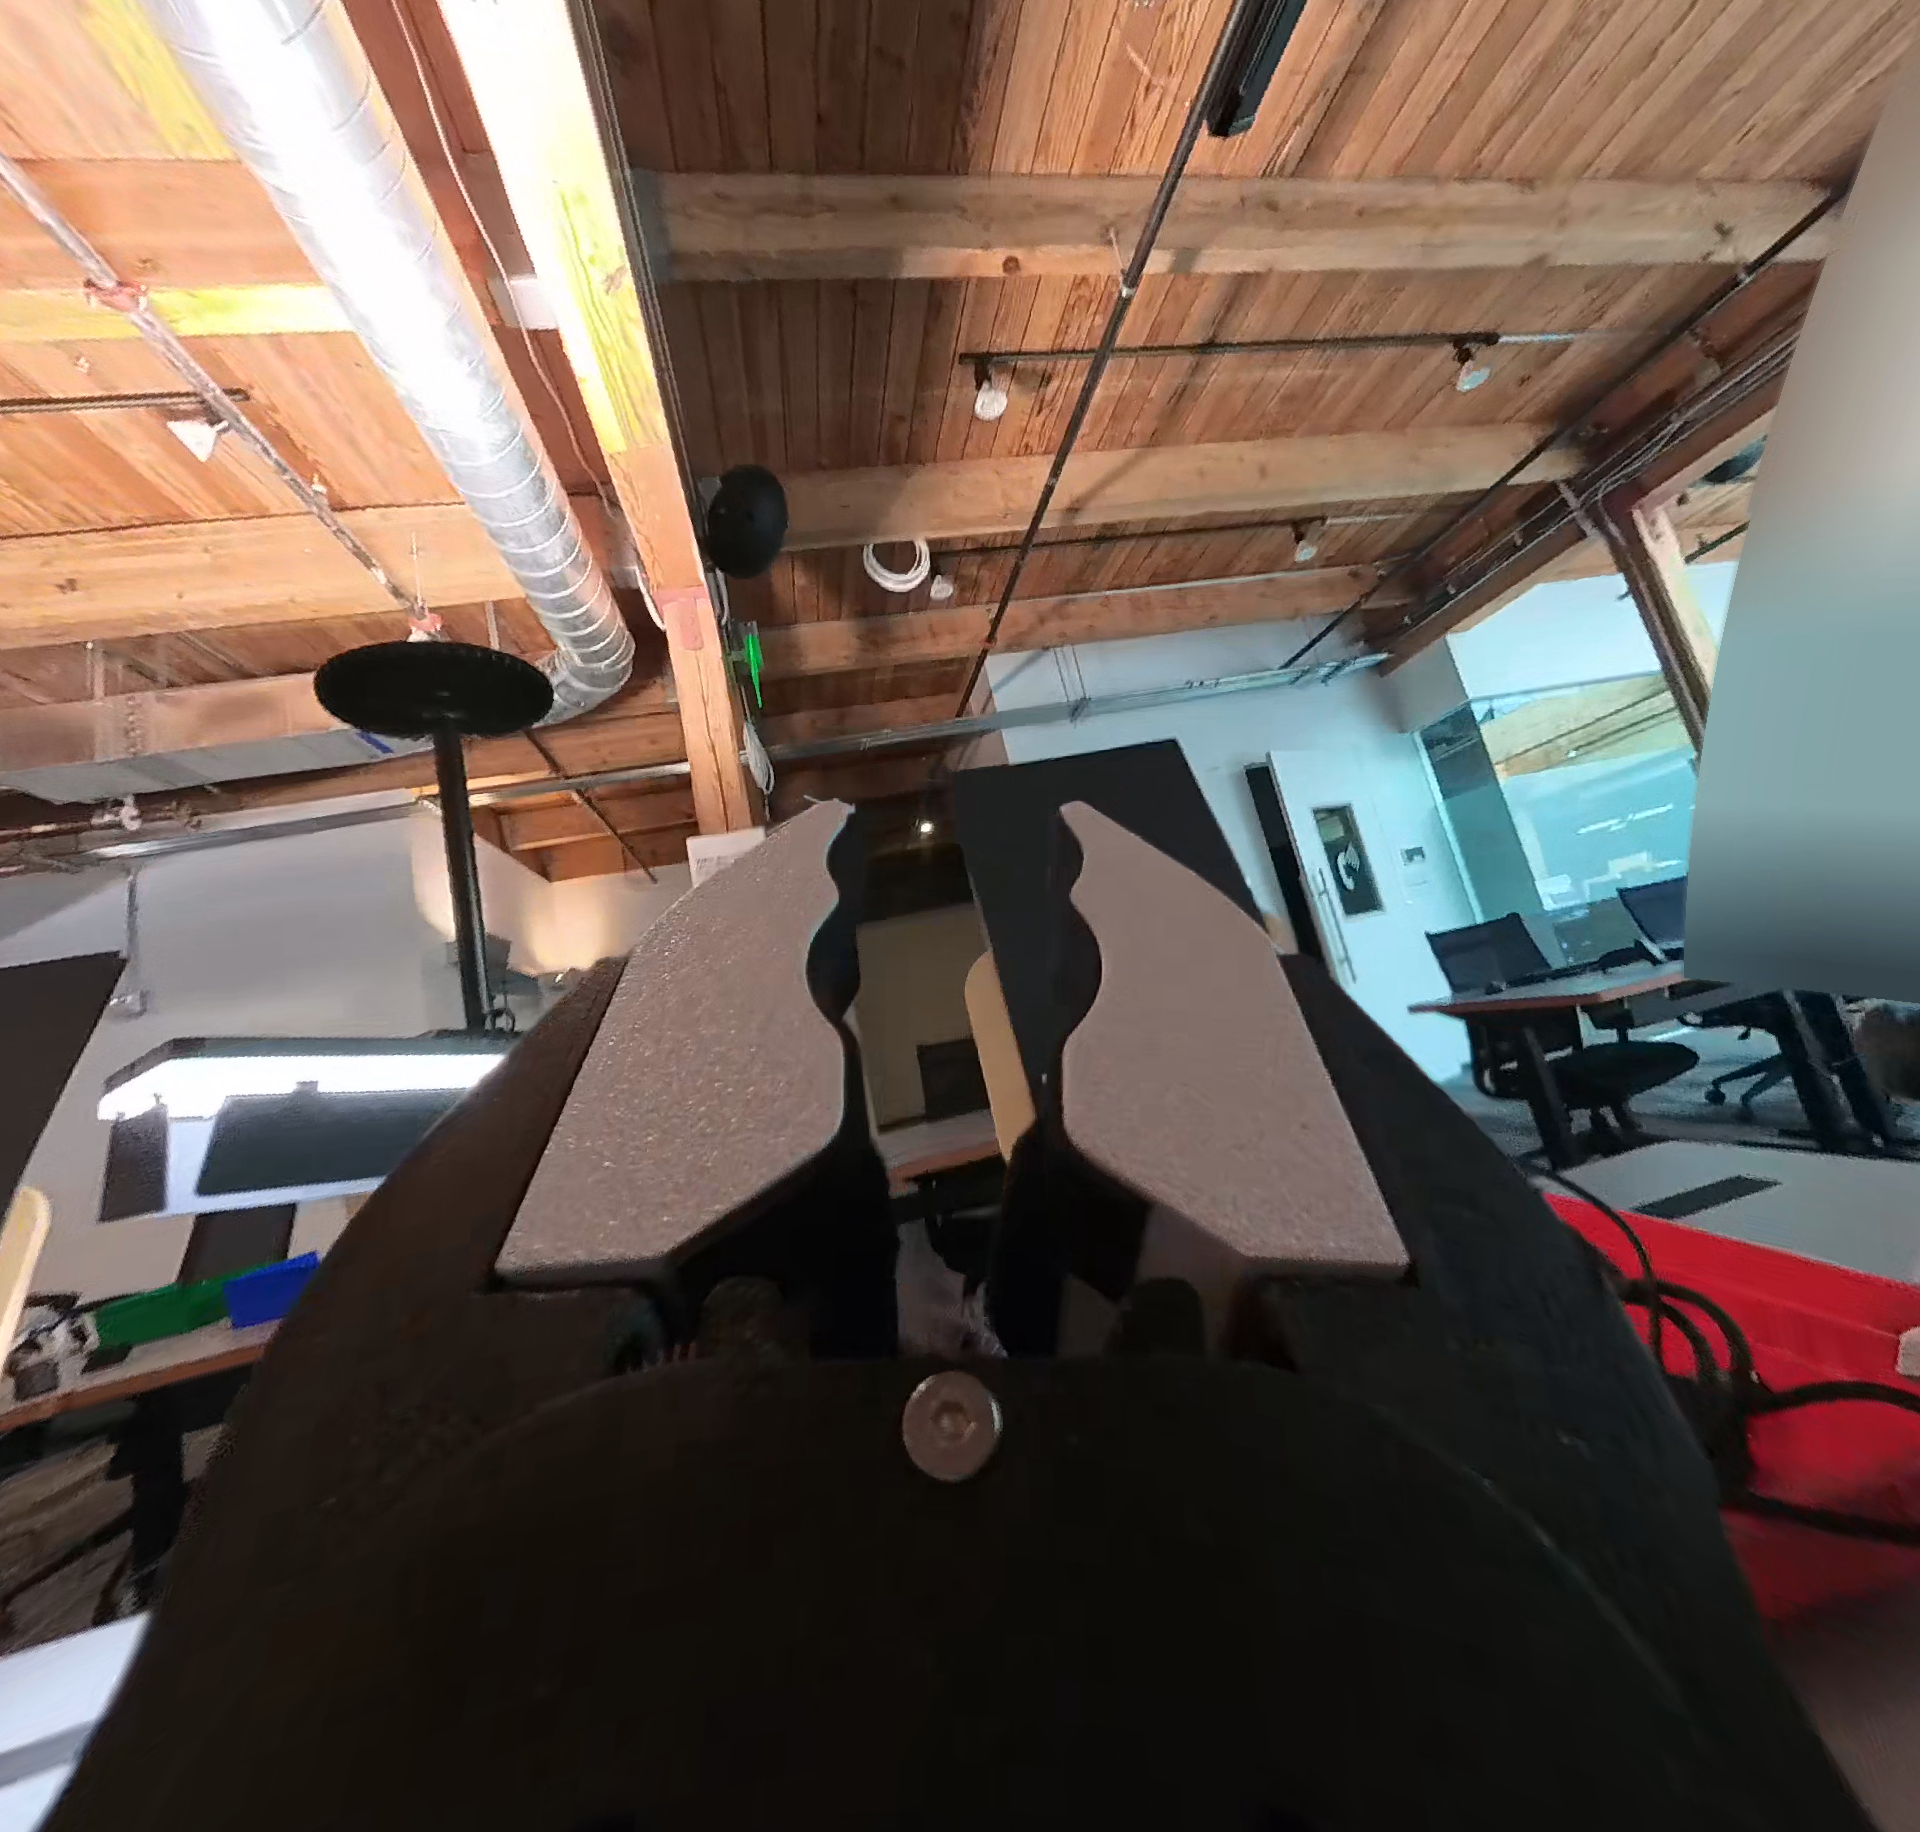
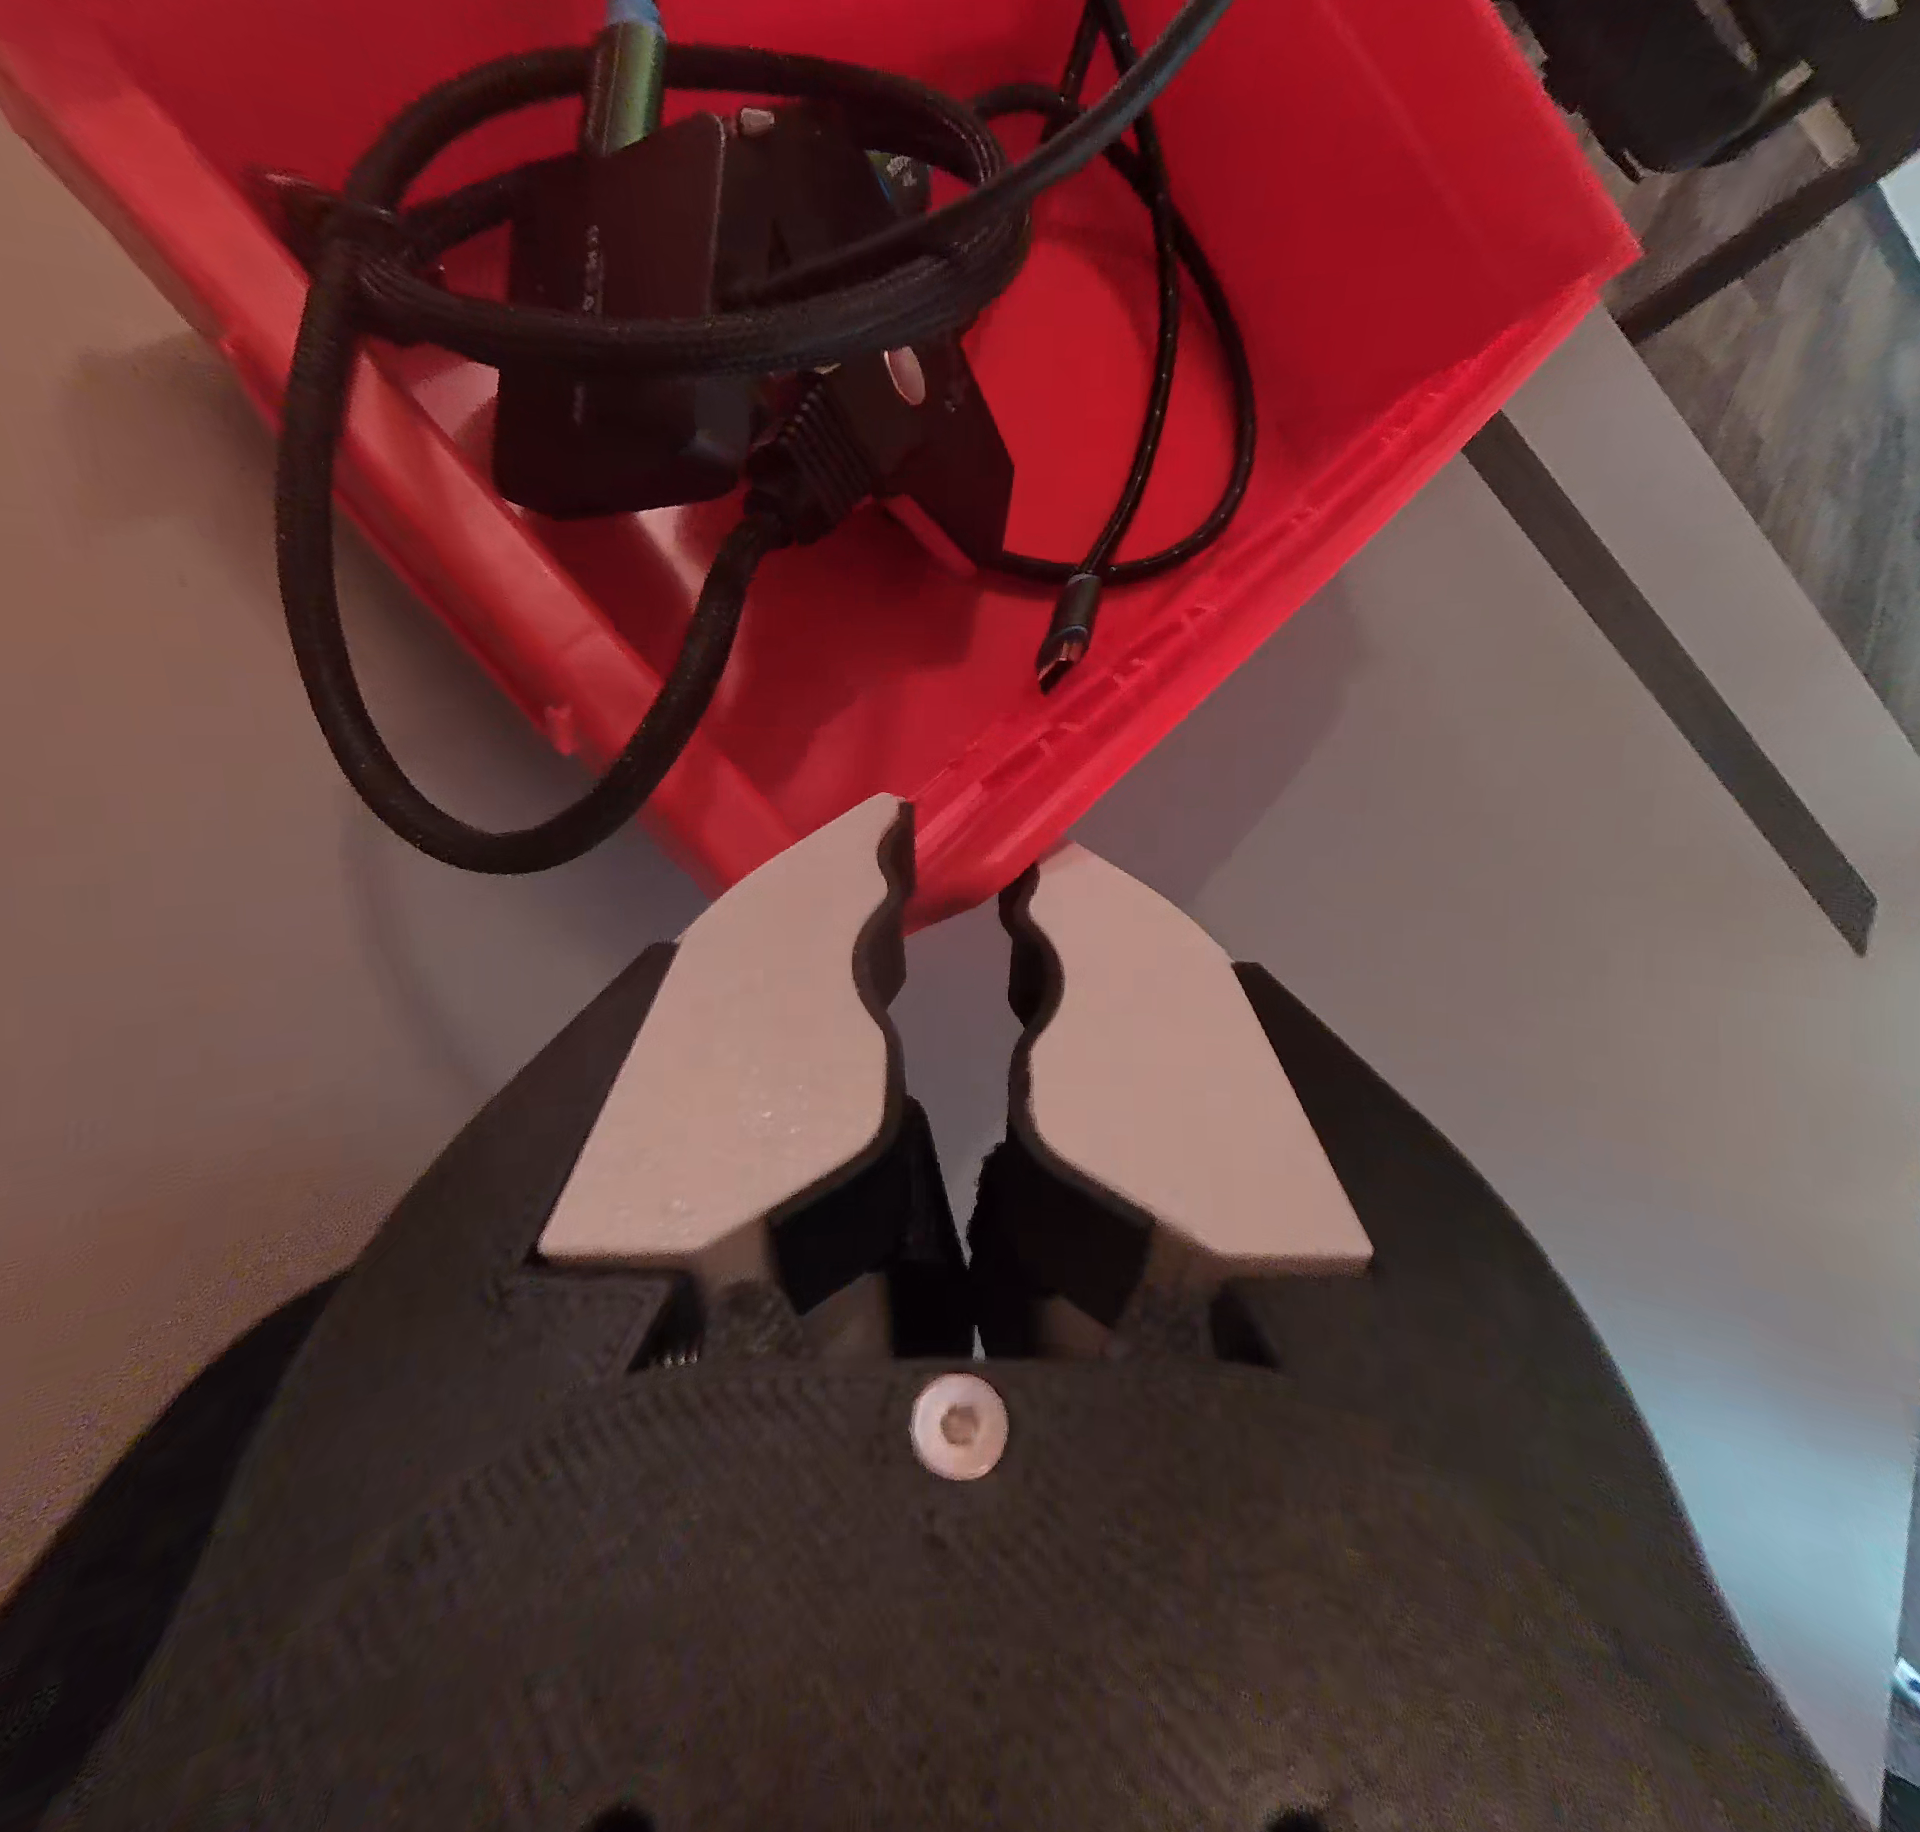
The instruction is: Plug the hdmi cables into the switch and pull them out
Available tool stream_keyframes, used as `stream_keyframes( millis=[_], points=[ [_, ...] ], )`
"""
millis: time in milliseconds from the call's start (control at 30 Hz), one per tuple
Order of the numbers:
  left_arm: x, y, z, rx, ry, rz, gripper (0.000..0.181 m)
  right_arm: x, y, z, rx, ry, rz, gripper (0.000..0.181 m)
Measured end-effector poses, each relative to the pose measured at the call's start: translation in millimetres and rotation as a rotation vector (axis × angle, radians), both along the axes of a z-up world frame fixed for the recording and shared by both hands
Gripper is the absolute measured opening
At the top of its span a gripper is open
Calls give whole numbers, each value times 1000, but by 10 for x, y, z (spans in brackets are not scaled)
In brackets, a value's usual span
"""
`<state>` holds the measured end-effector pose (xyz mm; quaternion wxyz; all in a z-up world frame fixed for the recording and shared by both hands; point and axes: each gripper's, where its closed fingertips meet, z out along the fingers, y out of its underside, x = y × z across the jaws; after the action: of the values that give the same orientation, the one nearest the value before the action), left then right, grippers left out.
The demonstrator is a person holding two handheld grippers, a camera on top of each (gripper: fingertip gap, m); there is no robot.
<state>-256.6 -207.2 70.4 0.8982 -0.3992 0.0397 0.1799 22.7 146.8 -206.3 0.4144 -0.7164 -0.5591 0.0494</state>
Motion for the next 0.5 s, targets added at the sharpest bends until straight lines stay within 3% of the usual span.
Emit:
stream_keyframes(
  millis=[267, 500],
  points=[
    [-66, -107, -95, -58, 11, 2, 32, -532, -135, -1, 20, -161, 111, 18],
    [-31, -195, -79, -43, 34, 24, 32, -1206, -230, 2, 21, -129, 239, 18]
  ],
)
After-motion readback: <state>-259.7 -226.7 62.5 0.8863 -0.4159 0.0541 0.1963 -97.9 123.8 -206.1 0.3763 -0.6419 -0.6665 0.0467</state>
